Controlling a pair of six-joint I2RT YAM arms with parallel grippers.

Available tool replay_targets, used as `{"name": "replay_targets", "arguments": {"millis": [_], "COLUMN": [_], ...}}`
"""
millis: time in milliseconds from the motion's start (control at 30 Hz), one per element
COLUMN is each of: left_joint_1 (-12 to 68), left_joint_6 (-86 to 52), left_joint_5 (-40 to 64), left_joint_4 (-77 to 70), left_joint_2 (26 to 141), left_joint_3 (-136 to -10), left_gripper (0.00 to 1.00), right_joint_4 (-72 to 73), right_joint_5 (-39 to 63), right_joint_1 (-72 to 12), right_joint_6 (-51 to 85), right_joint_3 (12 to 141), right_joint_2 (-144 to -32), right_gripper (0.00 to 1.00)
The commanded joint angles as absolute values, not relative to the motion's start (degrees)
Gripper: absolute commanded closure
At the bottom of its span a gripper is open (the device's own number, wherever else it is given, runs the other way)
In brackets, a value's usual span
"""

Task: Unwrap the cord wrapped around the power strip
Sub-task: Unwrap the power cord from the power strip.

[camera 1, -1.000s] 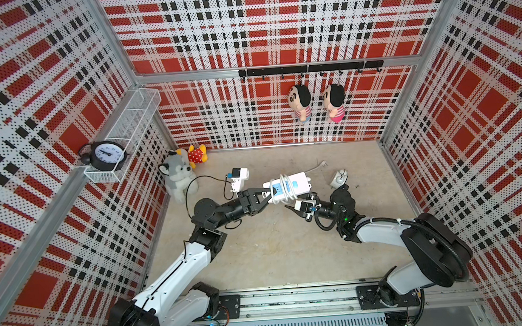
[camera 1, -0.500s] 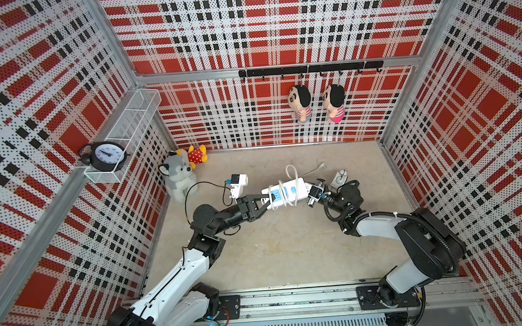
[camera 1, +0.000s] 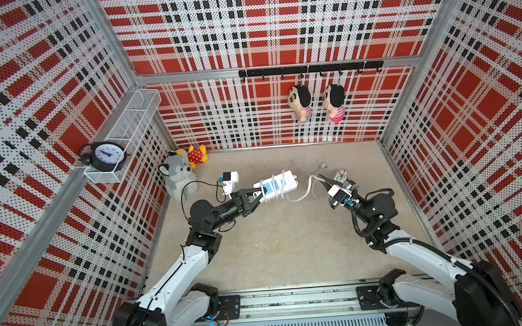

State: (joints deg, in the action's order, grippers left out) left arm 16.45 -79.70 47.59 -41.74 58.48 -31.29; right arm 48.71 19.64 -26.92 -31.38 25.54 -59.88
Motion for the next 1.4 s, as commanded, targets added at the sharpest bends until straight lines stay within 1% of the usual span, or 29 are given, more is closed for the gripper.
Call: {"name": "replay_targets", "arguments": {"millis": [0,67,133,200,233,267,300,367,433,533,567,600,667,733,800,867,967,1067,1167,1267,1300,1367], "left_joint_1": [15.2,14.6,12.2,12.0,12.0,12.0,12.0,12.0,12.0,11.9,11.8,11.8,12.0,12.0,12.0,12.0,12.3,13.0,13.5,13.7,13.7,13.7], "left_joint_6": [-79.5,-79.8,-80.0,-80.1,-80.0,-80.0,-79.8,-79.8,-79.6,-79.6,-79.5,-79.4,-79.2,-79.0,-78.9,-79.0,-79.0,-78.9,-78.8,-78.9,-78.9,-78.9], "left_joint_5": [48.4,49.4,50.1,50.4,50.4,50.5,50.7,50.9,51.3,51.7,51.9,52.0,52.0,52.2,52.5,52.8,52.8,52.4,52.3,52.3,52.2,52.1], "left_joint_4": [-46.5,-46.4,-46.3,-46.2,-46.2,-46.2,-46.2,-46.2,-46.2,-46.0,-45.9,-45.8,-45.9,-45.9,-45.8,-45.7,-45.5,-45.5,-45.4,-45.3,-45.3,-45.1], "left_joint_2": [58.7,58.9,58.7,58.6,58.5,58.4,58.4,58.3,58.2,58.1,58.2,58.2,58.2,58.1,58.0,57.8,57.7,57.4,57.2,57.0,57.1,57.0], "left_joint_3": [-36.2,-37.5,-38.7,-39.6,-39.8,-40.1,-40.2,-40.3,-40.4,-40.5,-40.6,-40.7,-40.7,-40.5,-40.4,-40.3,-39.6,-39.1,-38.7,-38.3,-38.2,-38.1], "left_gripper": [1.0,1.0,1.0,1.0,1.0,1.0,1.0,1.0,1.0,1.0,1.0,1.0,1.0,1.0,1.0,1.0,1.0,1.0,1.0,1.0,1.0,1.0], "right_joint_4": [33.7,31.1,29.4,28.8,28.2,27.3,26.6,25.9,26.0,26.6,26.1,24.2,21.5,21.7,26.5,28.6,29.8,26.0,27.1,30.7,30.7,30.6], "right_joint_5": [12.1,8.8,7.7,5.9,5.2,4.7,4.6,4.7,8.1,28.4,34.8,38.9,41.6,42.6,40.7,38.2,35.8,34.7,31.4,31.9,32.9,33.4], "right_joint_1": [-29.5,-30.7,-31.0,-31.3,-31.5,-31.6,-31.7,-31.8,-31.6,-28.7,-27.9,-27.5,-27.5,-27.6,-27.7,-27.9,-28.8,-30.7,-32.1,-32.2,-32.2,-32.2], "right_joint_6": [-39.4,-39.8,-39.0,-38.7,-38.6,-38.2,-37.0,-34.6,-30.2,-22.3,-20.1,-18.8,-14.7,-11.7,-7.3,-5.7,-8.9,-17.0,-22.7,-24.6,-25.3,-25.5], "right_joint_3": [22.3,20.8,19.7,18.7,18.8,19.1,19.6,20.8,21.6,21.5,22.0,23.1,25.7,27.2,27.9,29.6,32.7,37.0,39.3,40.4,41.1,42.8], "right_joint_2": [-57.3,-56.5,-56.1,-56.8,-57.5,-58.0,-58.5,-58.3,-55.6,-48.2,-46.3,-45.2,-45.3,-47.0,-49.7,-51.8,-55.3,-60.3,-64.5,-67.7,-68.6,-70.7], "right_gripper": [1.0,1.0,1.0,0.93,0.87,0.75,0.57,0.36,0.26,0.0,0.0,0.0,0.0,0.0,0.06,0.09,0.13,0.15,0.16,0.18,0.21,0.22]}}
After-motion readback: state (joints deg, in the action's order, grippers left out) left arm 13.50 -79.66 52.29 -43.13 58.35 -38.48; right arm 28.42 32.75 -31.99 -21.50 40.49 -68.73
